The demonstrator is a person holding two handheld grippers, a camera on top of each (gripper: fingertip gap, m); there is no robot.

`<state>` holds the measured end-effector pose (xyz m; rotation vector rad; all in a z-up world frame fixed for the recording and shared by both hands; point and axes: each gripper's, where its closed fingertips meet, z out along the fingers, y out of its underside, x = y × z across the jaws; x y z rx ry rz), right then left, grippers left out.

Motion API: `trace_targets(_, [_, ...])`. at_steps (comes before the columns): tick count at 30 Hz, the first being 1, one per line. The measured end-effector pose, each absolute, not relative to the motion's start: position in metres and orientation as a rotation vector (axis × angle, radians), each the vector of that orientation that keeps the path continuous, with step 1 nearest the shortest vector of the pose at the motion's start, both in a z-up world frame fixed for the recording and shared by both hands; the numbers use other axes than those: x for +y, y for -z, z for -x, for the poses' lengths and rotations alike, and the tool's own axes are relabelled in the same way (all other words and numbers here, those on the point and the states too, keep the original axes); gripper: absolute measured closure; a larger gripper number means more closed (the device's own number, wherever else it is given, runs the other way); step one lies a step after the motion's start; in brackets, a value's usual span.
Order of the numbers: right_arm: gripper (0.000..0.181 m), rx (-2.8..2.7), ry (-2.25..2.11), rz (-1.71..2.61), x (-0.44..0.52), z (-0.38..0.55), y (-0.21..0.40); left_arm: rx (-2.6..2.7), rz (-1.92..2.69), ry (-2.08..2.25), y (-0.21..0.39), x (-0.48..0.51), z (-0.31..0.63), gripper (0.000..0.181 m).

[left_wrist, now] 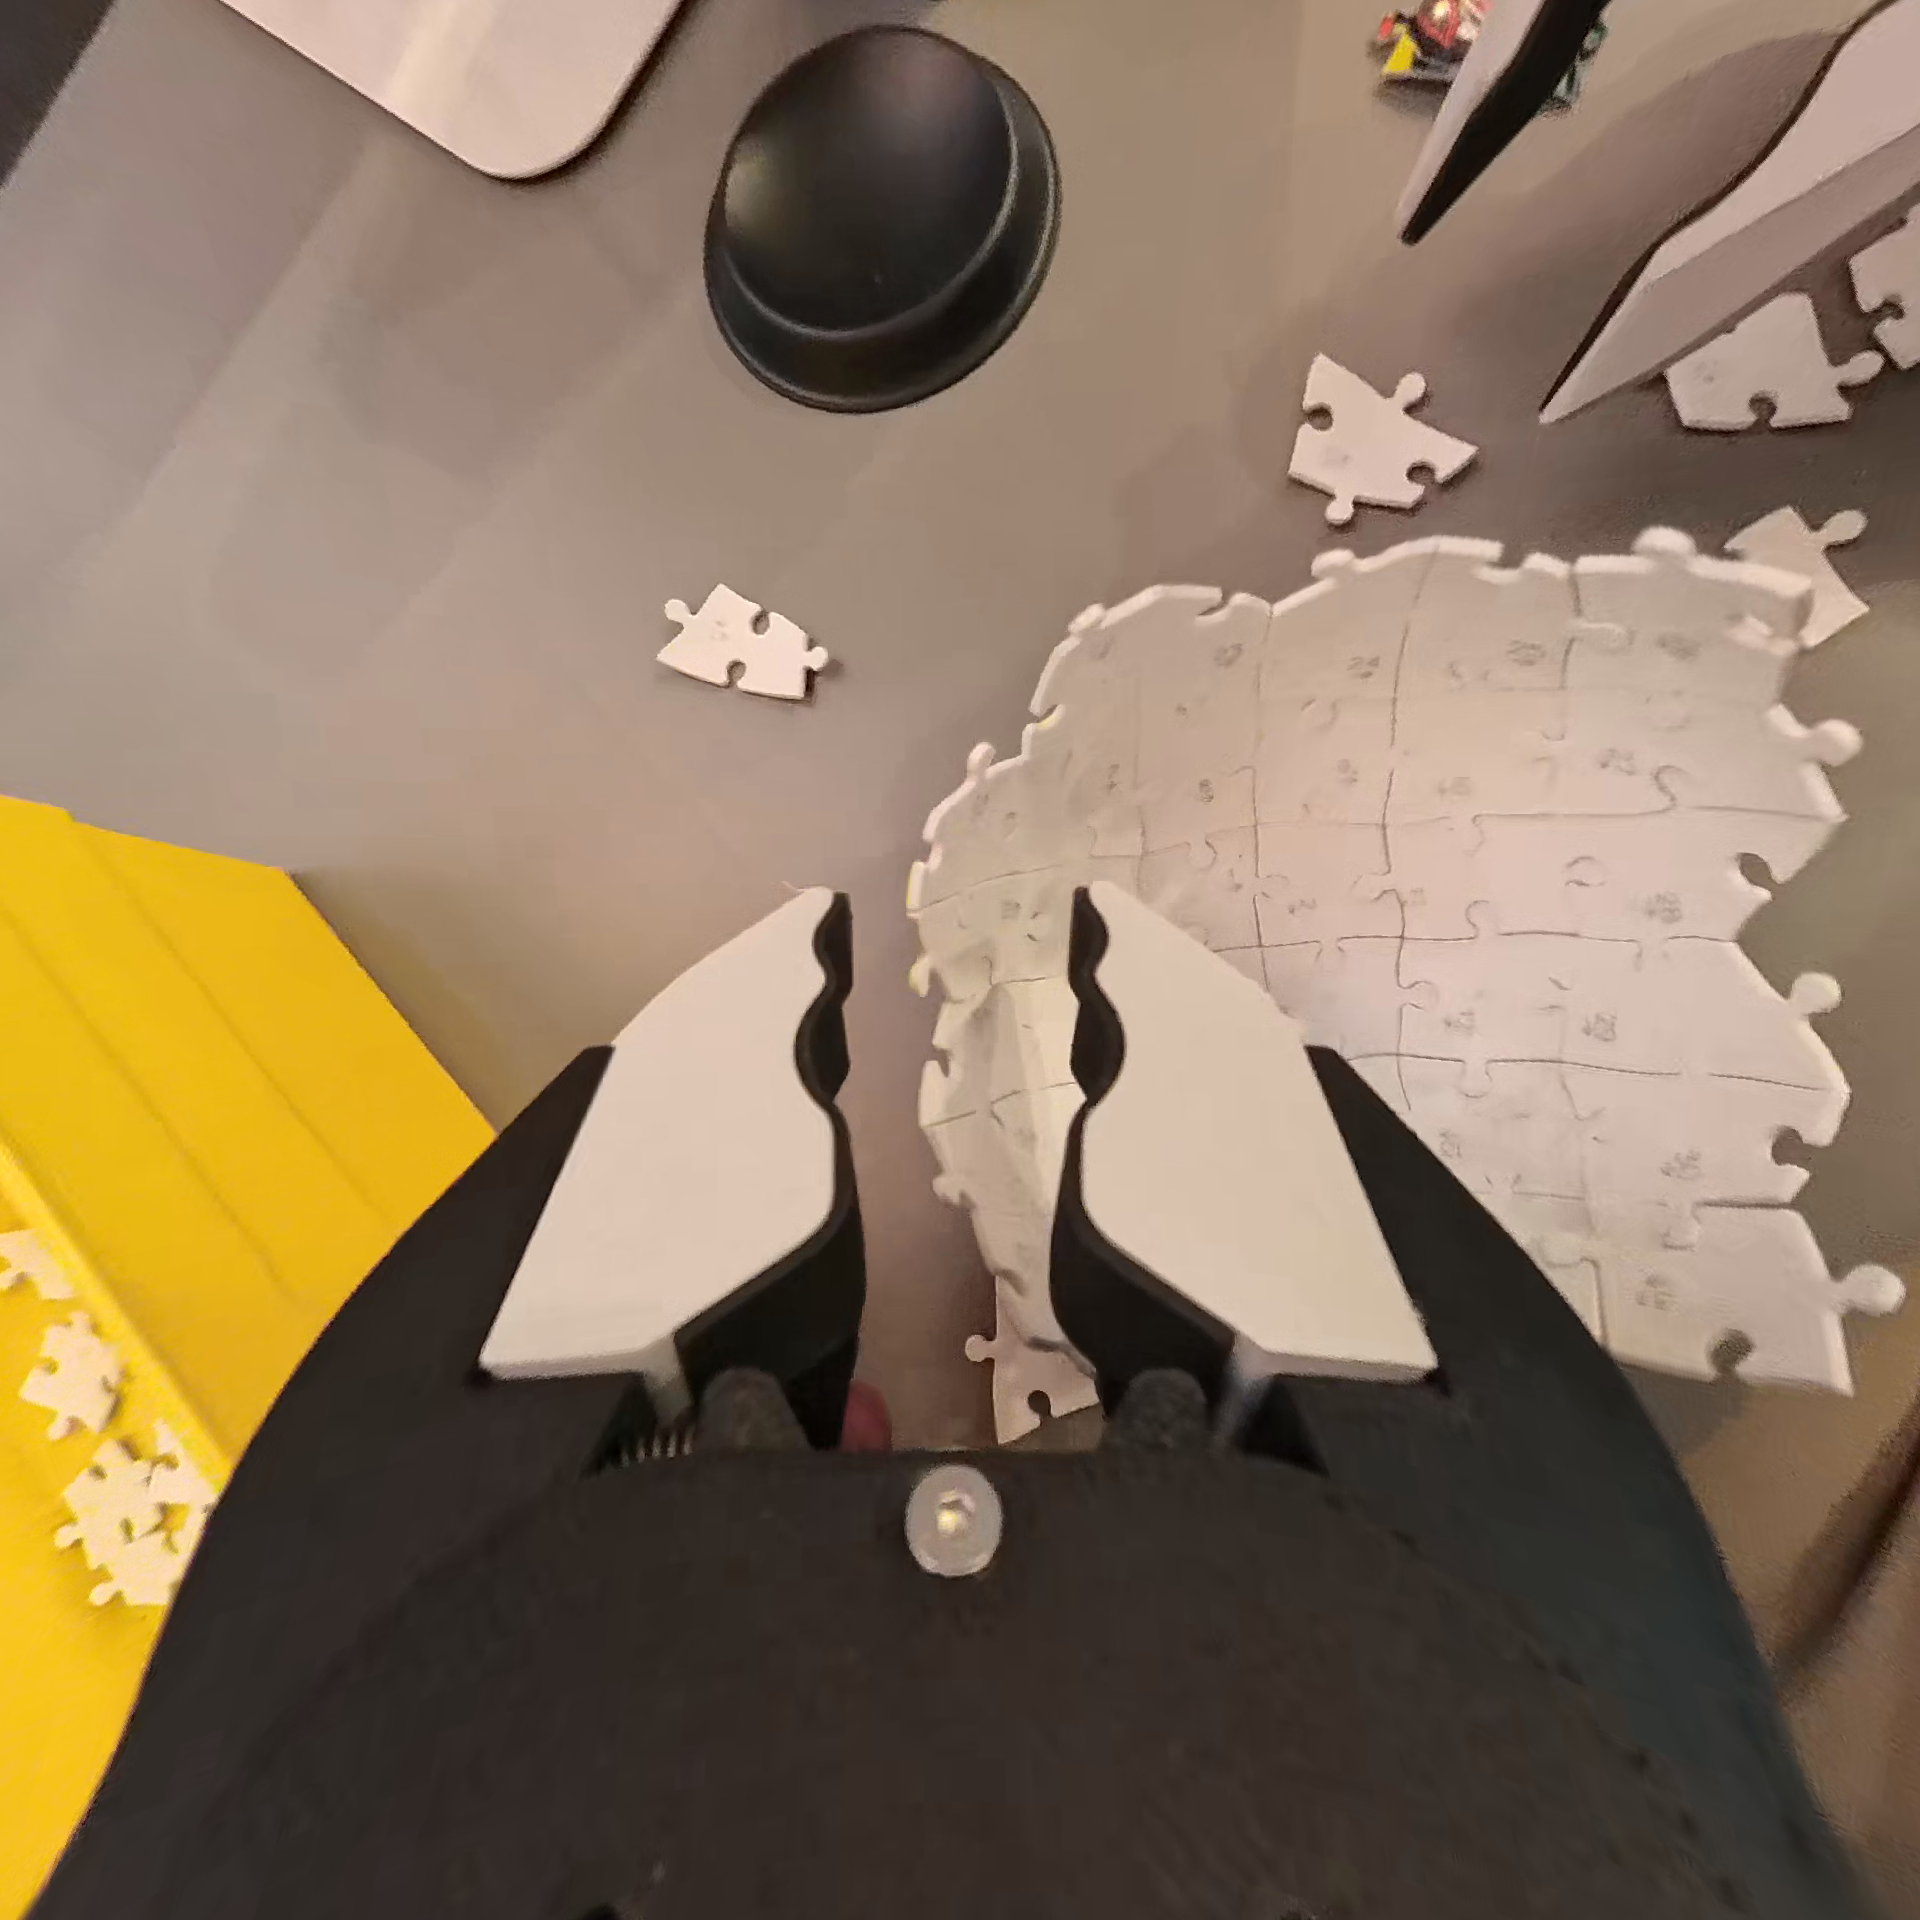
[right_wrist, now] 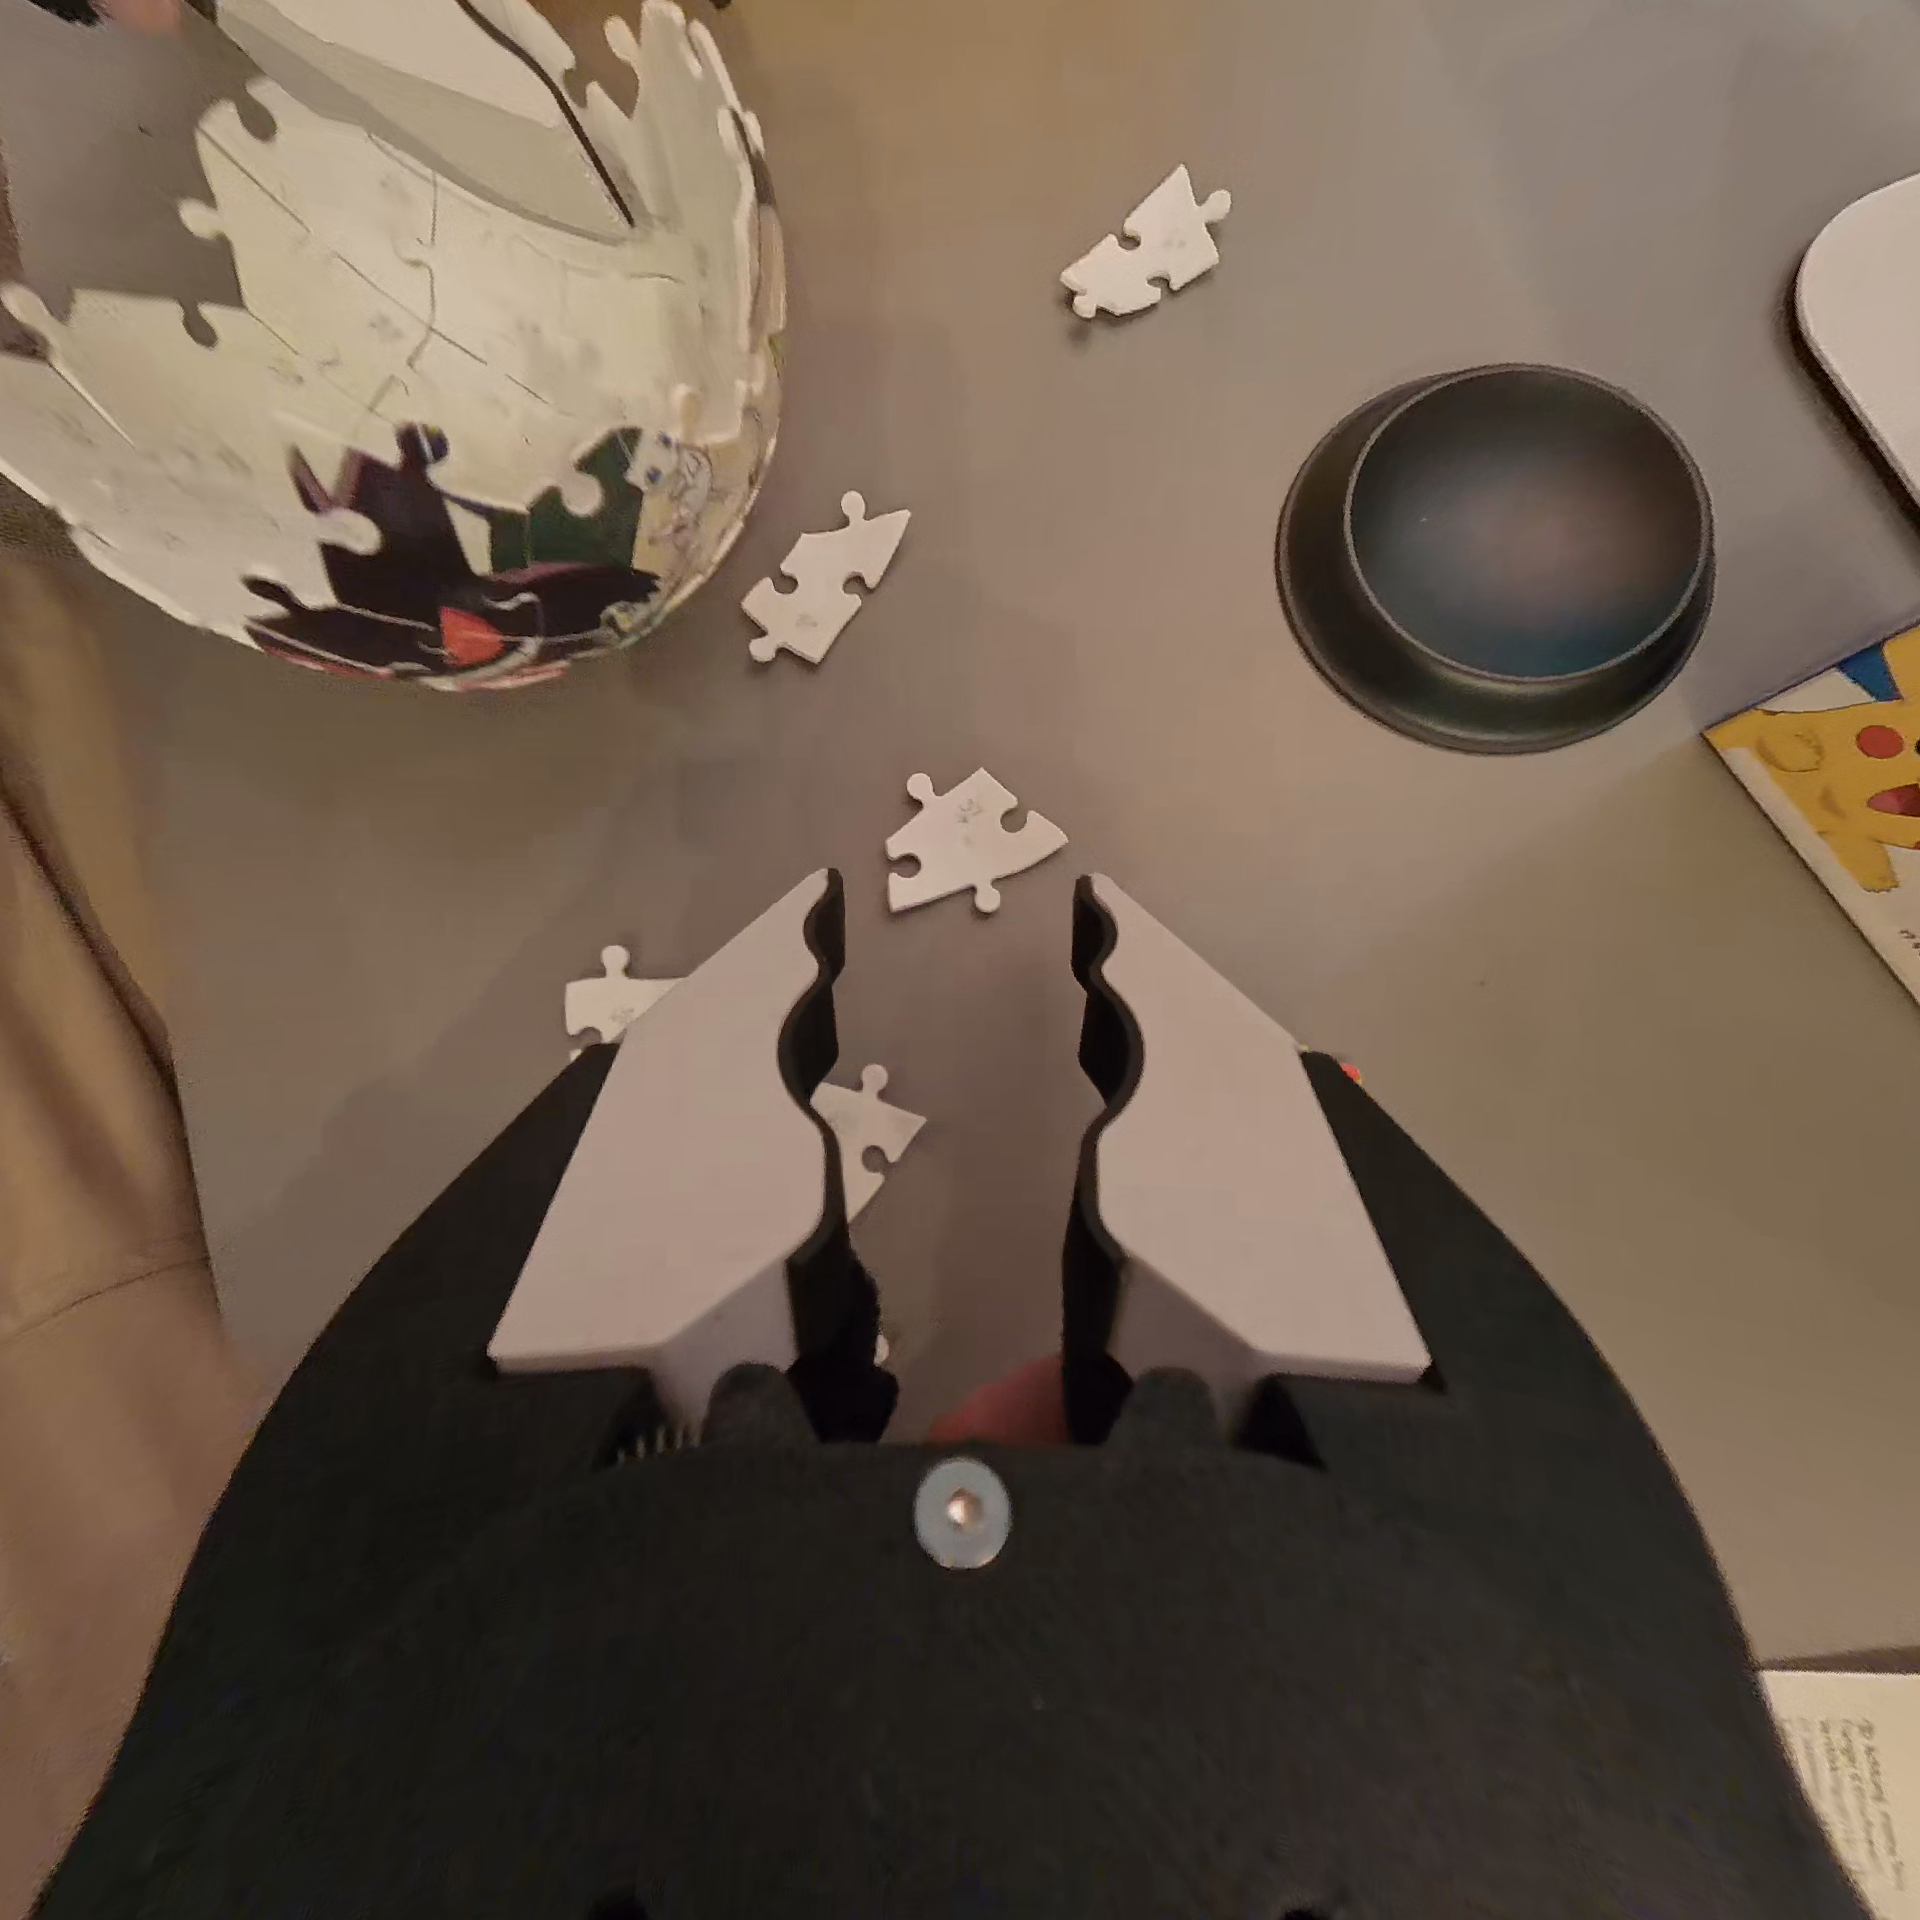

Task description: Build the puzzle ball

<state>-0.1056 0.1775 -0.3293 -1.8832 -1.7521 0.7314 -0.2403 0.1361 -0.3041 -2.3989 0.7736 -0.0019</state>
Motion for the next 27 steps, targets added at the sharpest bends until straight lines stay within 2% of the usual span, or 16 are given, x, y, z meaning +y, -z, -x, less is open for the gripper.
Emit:
trace_targets(13, [0.145, -1.896, -0.669, 1.878, 0.173, 0.084, 0.336, 0.896, 2.442, 0.083, 0.317, 0.145, 0.224, 0.165])
trace_targets(23, [0.147, -2.044, -0.689, 1.887, 0.157, 0.056, 0.344, 0.955, 2.445, 0.109, 0.316, 0.144, 0.218, 0.169])
trace_targets(27, [0.156, -2.095, -0.632, 1.865, 0.150, 0.057, 0.350, 0.999, 2.450, 0.131, 0.315, 0.143, 0.212, 0.170])
